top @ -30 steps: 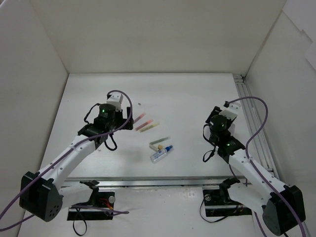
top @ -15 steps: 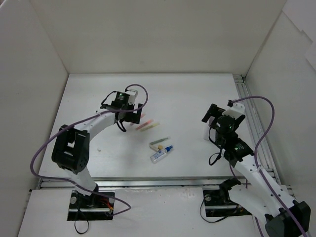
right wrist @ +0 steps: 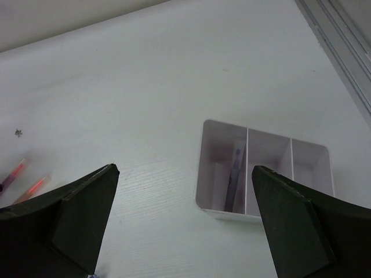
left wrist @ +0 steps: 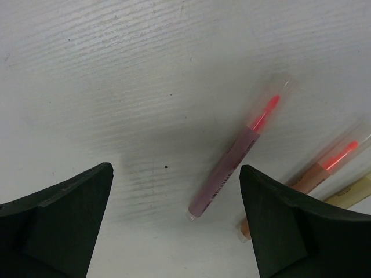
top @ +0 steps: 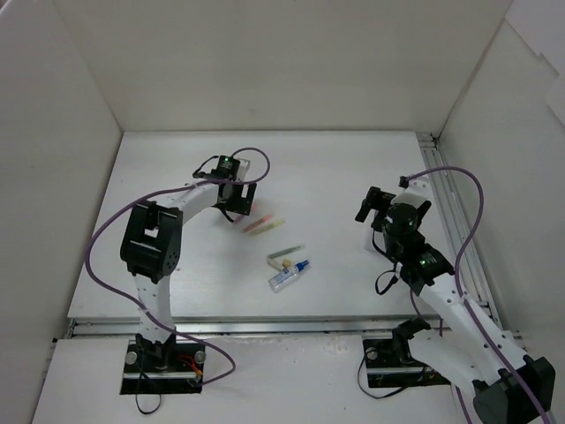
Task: Sort the stationery into containers
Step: Pick up the pen from the center of the board.
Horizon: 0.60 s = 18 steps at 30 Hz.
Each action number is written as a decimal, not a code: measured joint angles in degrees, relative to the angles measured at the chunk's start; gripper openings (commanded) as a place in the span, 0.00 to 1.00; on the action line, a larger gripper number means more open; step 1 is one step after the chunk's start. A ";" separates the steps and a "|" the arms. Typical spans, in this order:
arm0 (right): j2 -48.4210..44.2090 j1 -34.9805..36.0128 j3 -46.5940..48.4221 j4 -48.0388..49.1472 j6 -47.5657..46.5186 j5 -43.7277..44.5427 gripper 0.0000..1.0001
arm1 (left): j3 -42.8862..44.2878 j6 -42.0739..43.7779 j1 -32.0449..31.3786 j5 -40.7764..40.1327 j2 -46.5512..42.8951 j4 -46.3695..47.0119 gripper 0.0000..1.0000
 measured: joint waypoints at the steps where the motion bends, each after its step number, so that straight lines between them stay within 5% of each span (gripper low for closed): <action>1: 0.13 -0.11 0.02 -0.09 -0.02 -0.42 0.98 | 0.20 0.00 0.00 -0.11 0.33 -0.22 0.85; 14: 0.28 -0.17 0.07 -0.39 -0.09 -1.92 0.98 | 5.88 0.28 -1.42 -0.61 5.60 -2.60 0.60; 18: 0.28 -0.17 0.07 -0.39 -0.28 -2.08 0.98 | 6.97 0.44 -1.64 0.15 6.40 -2.69 0.45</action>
